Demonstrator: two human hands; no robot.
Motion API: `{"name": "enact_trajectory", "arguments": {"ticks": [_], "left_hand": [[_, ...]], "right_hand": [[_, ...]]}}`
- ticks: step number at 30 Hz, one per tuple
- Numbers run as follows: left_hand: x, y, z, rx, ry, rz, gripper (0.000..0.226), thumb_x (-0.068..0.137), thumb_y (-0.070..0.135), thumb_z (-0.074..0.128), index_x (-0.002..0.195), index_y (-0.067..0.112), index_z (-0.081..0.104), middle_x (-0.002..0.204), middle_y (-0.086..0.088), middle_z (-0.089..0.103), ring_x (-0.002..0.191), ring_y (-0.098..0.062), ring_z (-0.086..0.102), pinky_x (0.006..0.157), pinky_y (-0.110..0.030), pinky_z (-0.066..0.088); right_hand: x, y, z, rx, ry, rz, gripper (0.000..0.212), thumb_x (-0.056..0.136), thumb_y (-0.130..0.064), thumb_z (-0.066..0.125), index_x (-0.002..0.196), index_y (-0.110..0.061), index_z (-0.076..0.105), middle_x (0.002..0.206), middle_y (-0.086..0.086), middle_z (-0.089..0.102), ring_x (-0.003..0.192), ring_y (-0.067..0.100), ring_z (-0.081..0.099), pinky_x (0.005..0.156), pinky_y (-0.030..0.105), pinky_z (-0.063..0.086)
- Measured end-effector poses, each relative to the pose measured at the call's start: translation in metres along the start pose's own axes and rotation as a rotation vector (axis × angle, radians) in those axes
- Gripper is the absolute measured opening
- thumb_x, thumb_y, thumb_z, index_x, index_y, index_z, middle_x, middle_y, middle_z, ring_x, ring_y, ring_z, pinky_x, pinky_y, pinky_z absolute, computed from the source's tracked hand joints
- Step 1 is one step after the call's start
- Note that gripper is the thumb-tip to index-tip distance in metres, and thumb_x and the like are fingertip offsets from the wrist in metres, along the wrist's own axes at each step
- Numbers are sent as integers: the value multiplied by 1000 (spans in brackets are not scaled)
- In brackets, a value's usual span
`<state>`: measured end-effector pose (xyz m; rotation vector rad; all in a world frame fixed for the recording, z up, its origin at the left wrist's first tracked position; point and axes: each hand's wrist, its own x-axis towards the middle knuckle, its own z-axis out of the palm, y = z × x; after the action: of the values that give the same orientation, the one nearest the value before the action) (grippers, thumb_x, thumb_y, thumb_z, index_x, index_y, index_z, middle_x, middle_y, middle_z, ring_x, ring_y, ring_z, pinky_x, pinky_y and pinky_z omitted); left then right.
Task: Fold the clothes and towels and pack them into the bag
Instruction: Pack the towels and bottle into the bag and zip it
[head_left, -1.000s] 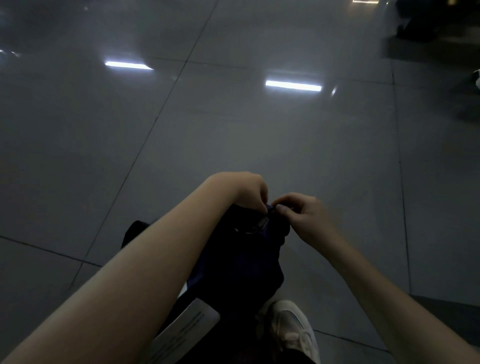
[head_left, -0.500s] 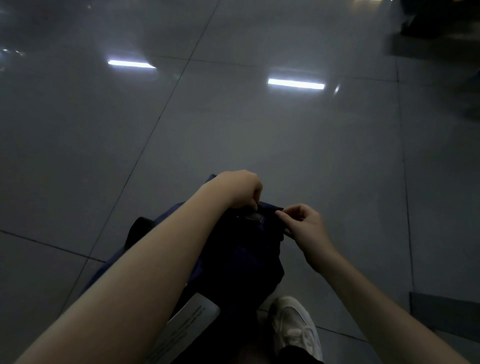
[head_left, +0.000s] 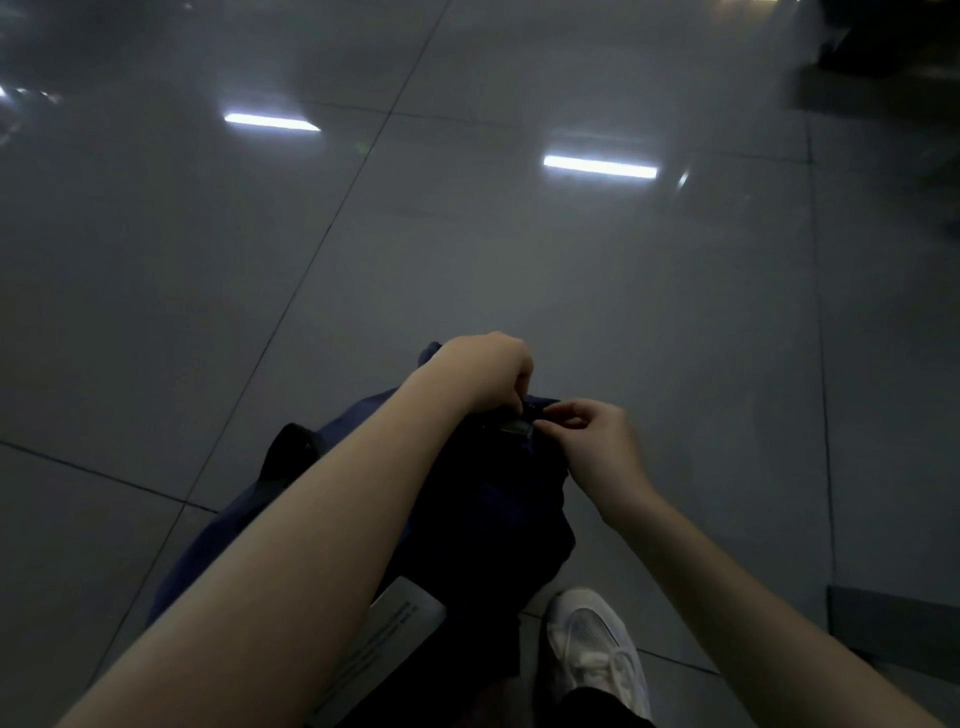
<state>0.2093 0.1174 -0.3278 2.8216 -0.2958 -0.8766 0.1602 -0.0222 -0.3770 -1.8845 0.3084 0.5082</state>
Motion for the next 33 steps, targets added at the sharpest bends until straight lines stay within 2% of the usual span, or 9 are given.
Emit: {"name": "enact_trajectory", "arguments": {"ticks": [5,8,11,16,20,22,25,28,33], "left_hand": [[1,2,3,25,-10,10,17,86,23,63,99,14,68,105,-5,64,91,-24,60,68,-32,41],[1,-1,2,18,-16,16,13,87,25,63,97,18,66,106,-2,63,95,-23,59,69,-32,41],[-1,-3,3,-10,-39,39,21,86,36,64,103,24,64,111,3,64,100,-18,58,76,-31,41],[4,7,10,105,-41,52,24,86,40,63,105,25,63,107,5,62,102,-19,56,79,-33,31],[7,10,12,129,-28,34,18,85,35,65,99,23,64,102,3,61,96,-21,55,77,-33,28],[6,9,10,144,-24,27,17,85,32,66,99,22,65,100,2,58,98,-22,54,78,-33,29],[3,5,5,157,-18,-5,19,84,29,67,100,19,65,102,-1,57,97,-24,56,74,-32,32],[-1,1,4,150,-25,-25,20,84,29,67,100,16,66,102,-3,58,91,-24,56,68,-32,34],[-7,1,4,135,-29,-28,17,84,29,67,96,18,64,102,-1,57,88,-23,54,68,-31,33]], "right_hand": [[2,-3,-4,-184,10,-63,6,84,-15,68,82,-10,68,80,7,67,78,22,63,70,33,49],[1,-5,-3,-237,-1,-100,8,89,-15,61,84,-9,59,80,5,60,82,25,58,73,38,48],[2,-6,0,-216,-29,-91,15,90,-14,56,77,-13,49,77,5,56,78,25,54,64,35,42],[4,-4,-3,-288,-13,-115,17,88,-12,59,75,-15,49,70,-2,51,75,22,53,63,30,40],[2,-1,-9,-474,5,-148,10,89,-21,58,84,-12,57,86,5,57,81,26,56,69,36,47],[2,-2,-9,-524,26,-144,13,90,-23,59,87,-10,59,97,7,48,89,29,54,79,39,48],[3,0,-15,-560,20,-85,17,90,-22,60,79,-9,58,95,9,49,88,30,54,75,35,45],[1,7,-26,-509,-44,51,33,90,-17,61,60,-11,49,73,11,57,71,25,54,64,30,39],[4,24,-29,-248,-112,265,24,91,-8,60,69,1,61,69,16,58,61,23,53,56,28,43]]}}
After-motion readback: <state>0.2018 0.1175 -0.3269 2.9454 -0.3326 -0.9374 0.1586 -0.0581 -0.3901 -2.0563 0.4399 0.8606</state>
